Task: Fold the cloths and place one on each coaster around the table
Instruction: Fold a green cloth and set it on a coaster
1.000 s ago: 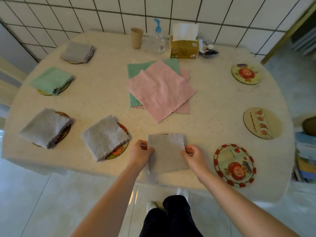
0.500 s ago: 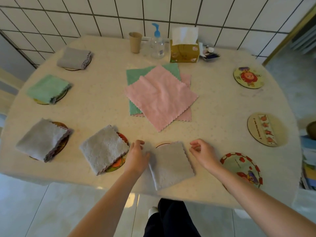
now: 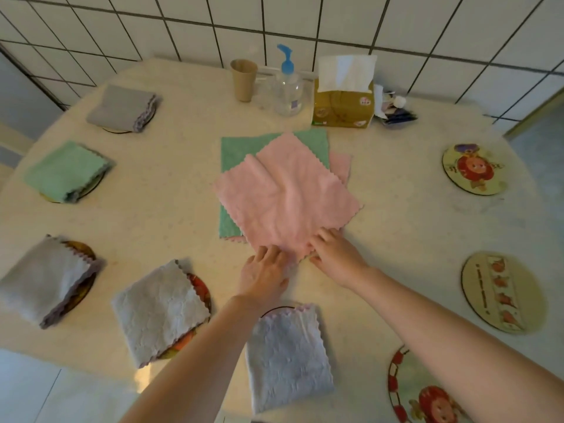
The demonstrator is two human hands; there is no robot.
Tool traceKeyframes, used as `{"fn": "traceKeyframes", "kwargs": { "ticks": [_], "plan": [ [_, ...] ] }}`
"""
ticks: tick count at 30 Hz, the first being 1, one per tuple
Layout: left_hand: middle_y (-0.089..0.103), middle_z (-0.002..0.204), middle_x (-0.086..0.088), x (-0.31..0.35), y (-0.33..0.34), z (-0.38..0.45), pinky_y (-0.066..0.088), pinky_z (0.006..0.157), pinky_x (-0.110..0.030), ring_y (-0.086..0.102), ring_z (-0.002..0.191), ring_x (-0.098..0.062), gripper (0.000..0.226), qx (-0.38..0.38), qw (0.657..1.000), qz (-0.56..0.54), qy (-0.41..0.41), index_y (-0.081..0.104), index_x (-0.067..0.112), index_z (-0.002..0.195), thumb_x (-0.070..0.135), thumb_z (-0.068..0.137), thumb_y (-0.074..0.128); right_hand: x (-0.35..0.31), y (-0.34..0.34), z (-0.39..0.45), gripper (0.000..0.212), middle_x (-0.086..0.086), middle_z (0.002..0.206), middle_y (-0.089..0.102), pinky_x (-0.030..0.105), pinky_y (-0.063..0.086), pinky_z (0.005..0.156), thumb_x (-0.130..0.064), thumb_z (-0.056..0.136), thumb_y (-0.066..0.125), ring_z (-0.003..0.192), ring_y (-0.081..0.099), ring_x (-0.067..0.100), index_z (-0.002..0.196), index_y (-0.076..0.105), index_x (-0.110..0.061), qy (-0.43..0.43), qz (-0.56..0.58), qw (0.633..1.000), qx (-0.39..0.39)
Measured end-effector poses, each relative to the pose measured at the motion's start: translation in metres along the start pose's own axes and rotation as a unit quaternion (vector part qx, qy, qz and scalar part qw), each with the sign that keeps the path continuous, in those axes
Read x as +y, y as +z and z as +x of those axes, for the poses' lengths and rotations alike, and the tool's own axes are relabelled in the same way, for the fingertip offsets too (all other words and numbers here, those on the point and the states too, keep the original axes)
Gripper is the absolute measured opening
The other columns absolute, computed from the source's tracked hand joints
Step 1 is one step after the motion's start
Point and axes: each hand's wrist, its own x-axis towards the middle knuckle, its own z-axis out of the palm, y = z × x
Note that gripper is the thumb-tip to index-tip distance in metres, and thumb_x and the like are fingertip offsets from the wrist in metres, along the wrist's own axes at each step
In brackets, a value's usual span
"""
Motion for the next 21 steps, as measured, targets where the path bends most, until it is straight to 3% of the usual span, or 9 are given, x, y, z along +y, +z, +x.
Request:
{"fn": "traceKeyframes", "kwargs": {
  "ticks": [3, 5, 8, 11, 13, 15, 18, 21],
  "plan": [
    [0.057, 0.108, -0.003, -0.002, 0.0, 0.013, 0.047, 0.068, -0.036, 0.056, 0.097, -0.029, 0.044, 0.037, 0.999, 0.018, -0.001, 0.059, 0.016, 0.112, 0.035, 0.072, 0.064, 0.01, 0.0, 0.011, 0.034, 0.011, 0.108, 0.055, 0.042, 0.044, 0.083, -0.029, 0.078, 0.068, 0.104, 0.049, 0.033, 0.105, 0.06, -0.01, -0.036, -0.026, 0.999, -0.014],
    [0.061, 0.087, -0.001, -0.009, 0.0, 0.018, 0.048, 0.055, -0.032, 0.061, 0.078, -0.026, 0.027, 0.081, 0.996, 0.017, 0.02, 0.064, 0.017, 0.092, 0.028, 0.069, 0.055, 0.013, -0.001, 0.016, 0.039, 0.009, 0.104, 0.056, 0.042, 0.045, 0.076, -0.039, 0.074, 0.07, 0.101, 0.051, 0.032, 0.101, 0.059, -0.013, -0.052, -0.043, 0.998, -0.006],
    [0.059, 0.071, -0.001, -0.018, -0.007, 0.024, 0.047, 0.05, -0.03, 0.061, 0.066, -0.025, 0.023, 0.099, 0.994, 0.001, 0.04, 0.062, 0.016, 0.076, 0.026, 0.068, 0.044, 0.013, 0.002, 0.022, 0.048, 0.005, 0.099, 0.057, 0.039, 0.044, 0.07, -0.055, 0.067, 0.068, 0.095, 0.053, 0.029, 0.094, 0.057, -0.018, -0.056, -0.075, 0.996, 0.003],
    [0.061, 0.072, -0.004, -0.019, -0.024, 0.03, 0.045, 0.054, -0.032, 0.059, 0.067, -0.027, 0.016, 0.107, 0.986, -0.13, -0.008, 0.058, 0.013, 0.081, 0.023, 0.074, 0.049, 0.013, 0.002, 0.028, 0.044, 0.002, 0.087, 0.059, 0.037, 0.043, 0.063, -0.054, 0.062, 0.073, 0.084, 0.057, 0.027, 0.084, 0.056, -0.019, -0.05, -0.101, 0.993, 0.023],
    [0.059, 0.076, -0.005, -0.022, -0.038, 0.035, 0.043, 0.057, -0.035, 0.055, 0.067, -0.027, 0.008, 0.109, 0.966, -0.222, -0.074, 0.052, 0.012, 0.088, 0.018, 0.083, 0.054, 0.019, -0.002, 0.033, 0.034, 0.001, 0.081, 0.058, 0.036, 0.043, 0.058, -0.037, 0.061, 0.079, 0.077, 0.058, 0.027, 0.079, 0.057, -0.019, -0.035, -0.11, 0.992, 0.048],
    [0.057, 0.076, -0.005, -0.027, -0.05, 0.04, 0.043, 0.058, -0.037, 0.052, 0.065, -0.026, 0.006, 0.129, 0.946, -0.284, -0.087, 0.046, 0.013, 0.09, 0.013, 0.088, 0.051, 0.032, -0.01, 0.04, 0.029, 0.002, 0.08, 0.057, 0.036, 0.042, 0.057, -0.018, 0.06, 0.078, 0.076, 0.057, 0.028, 0.077, 0.056, -0.019, -0.012, -0.111, 0.991, 0.073],
    [0.054, 0.079, -0.002, -0.033, -0.064, 0.048, 0.038, 0.061, -0.034, 0.05, 0.071, -0.025, 0.008, 0.135, 0.927, -0.336, -0.099, 0.042, 0.018, 0.092, 0.01, 0.092, 0.042, 0.062, -0.026, 0.05, 0.021, 0.003, 0.088, 0.058, 0.038, 0.04, 0.067, -0.008, 0.068, 0.069, 0.085, 0.055, 0.03, 0.082, 0.056, -0.018, 0.038, -0.082, 0.991, 0.095],
    [0.053, 0.091, 0.0, -0.041, -0.072, 0.052, 0.033, 0.068, -0.03, 0.05, 0.083, -0.023, 0.013, 0.086, 0.932, -0.33, -0.118, 0.044, 0.018, 0.104, 0.016, 0.091, 0.047, 0.091, -0.042, 0.061, 0.016, 0.007, 0.105, 0.06, 0.041, 0.039, 0.078, -0.014, 0.083, 0.058, 0.1, 0.052, 0.032, 0.099, 0.061, -0.014, 0.068, -0.039, 0.992, 0.095]
  ]
}}
